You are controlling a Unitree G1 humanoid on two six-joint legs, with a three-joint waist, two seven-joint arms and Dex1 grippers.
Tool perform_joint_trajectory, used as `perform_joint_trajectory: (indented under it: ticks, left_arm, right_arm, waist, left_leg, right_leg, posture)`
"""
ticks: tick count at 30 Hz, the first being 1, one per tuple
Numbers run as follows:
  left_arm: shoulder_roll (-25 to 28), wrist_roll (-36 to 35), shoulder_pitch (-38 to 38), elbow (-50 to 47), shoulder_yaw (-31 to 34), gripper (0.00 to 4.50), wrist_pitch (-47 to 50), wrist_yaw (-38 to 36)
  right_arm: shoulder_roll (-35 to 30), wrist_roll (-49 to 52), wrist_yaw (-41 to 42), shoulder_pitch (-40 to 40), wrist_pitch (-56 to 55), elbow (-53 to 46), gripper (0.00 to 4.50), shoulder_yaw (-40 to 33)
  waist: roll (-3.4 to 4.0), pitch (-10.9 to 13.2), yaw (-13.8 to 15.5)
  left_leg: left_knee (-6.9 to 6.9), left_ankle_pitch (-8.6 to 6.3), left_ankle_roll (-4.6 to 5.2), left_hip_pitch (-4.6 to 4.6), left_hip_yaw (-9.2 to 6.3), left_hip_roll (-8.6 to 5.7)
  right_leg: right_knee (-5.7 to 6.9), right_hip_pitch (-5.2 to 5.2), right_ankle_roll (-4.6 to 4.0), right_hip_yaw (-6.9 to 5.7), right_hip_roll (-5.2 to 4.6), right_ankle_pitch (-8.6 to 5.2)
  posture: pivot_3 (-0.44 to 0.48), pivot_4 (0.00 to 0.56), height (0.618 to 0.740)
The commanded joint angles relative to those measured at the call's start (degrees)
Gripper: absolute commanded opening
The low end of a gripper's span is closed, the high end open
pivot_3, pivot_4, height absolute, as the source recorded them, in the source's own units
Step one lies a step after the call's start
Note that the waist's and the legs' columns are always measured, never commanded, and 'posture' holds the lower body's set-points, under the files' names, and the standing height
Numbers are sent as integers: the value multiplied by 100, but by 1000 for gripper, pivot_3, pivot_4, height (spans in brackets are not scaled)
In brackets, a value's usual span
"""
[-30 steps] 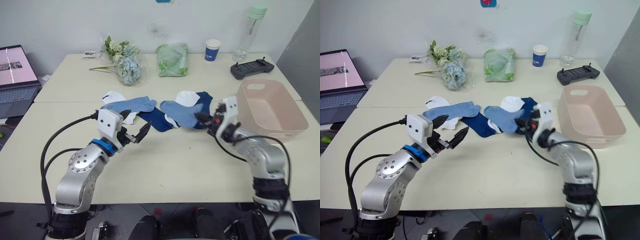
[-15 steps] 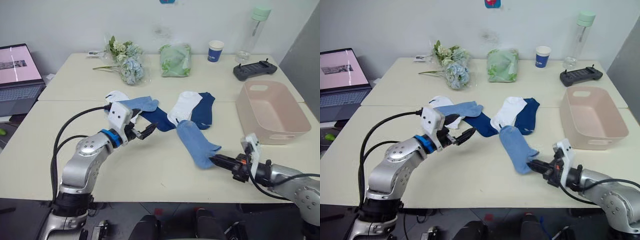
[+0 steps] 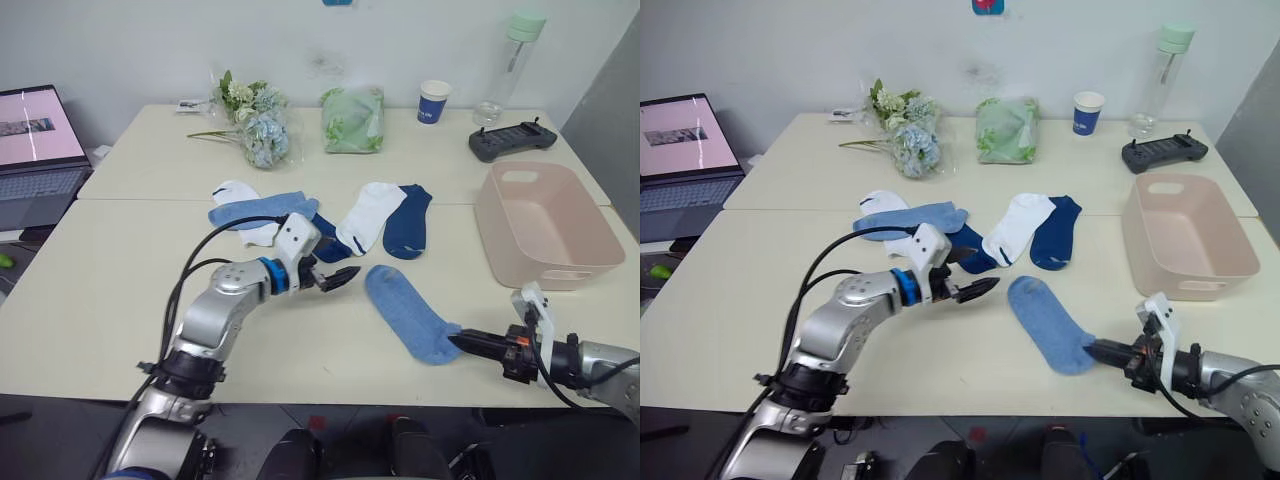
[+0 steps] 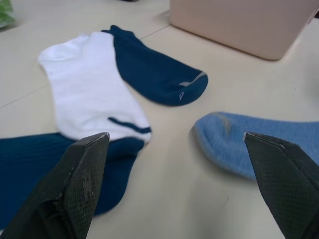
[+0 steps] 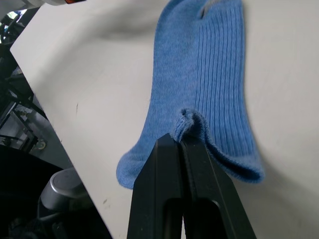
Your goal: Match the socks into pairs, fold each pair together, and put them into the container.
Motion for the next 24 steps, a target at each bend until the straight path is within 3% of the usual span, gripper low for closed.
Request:
perform_joint_trajectory:
  ticks: [1, 2, 5, 17, 24]
  left_arm:
    - [-168, 203, -121, 316, -255, 4500, -191, -146]
    - [-239, 238, -140, 441, -266, 4500, -244, -128]
    - [-295, 469, -145, 839, -362, 3907, -354, -83]
    - [-465, 376, -86, 884, -138, 96, -367, -173]
    - [-444, 283, 217, 444, 29, 41, -169, 5]
  right_arm:
    - [36, 22, 26, -19, -141, -68, 28, 41]
    - [26, 22, 43, -4, -161, -77, 28, 63]
    - [-11, 85, 83, 73, -171, -155, 0, 39]
    - [25, 95, -45, 50, -188, -210, 0, 90]
    - [62, 153, -155, -87, -158, -221, 0, 81]
  waist:
    - [0, 0, -2]
    - [0, 0, -2]
    - [-1, 0, -1]
    - [-1, 1, 4]
    - [-1, 0, 1]
  left_leg:
    - [-1, 0, 0, 1, 0, 0]
    - [0, 0, 0, 1, 0, 0]
    - [3, 0, 0, 4, -1, 0]
    - [3, 0, 0, 3, -4, 2]
    - [3, 0, 0, 4, -4, 4]
  right_leg:
    - [0, -1, 0, 3, -1, 0]
    - [1, 0, 0, 5, -1, 0]
    - [5, 1, 0, 5, -2, 0]
    - [5, 0, 0, 5, -3, 0]
    - [6, 0, 0, 6, -3, 0]
  posture:
    - [0, 150, 740]
    - [0, 150, 740]
    - [0, 150, 740]
    - [0, 150, 740]
    - [0, 150, 740]
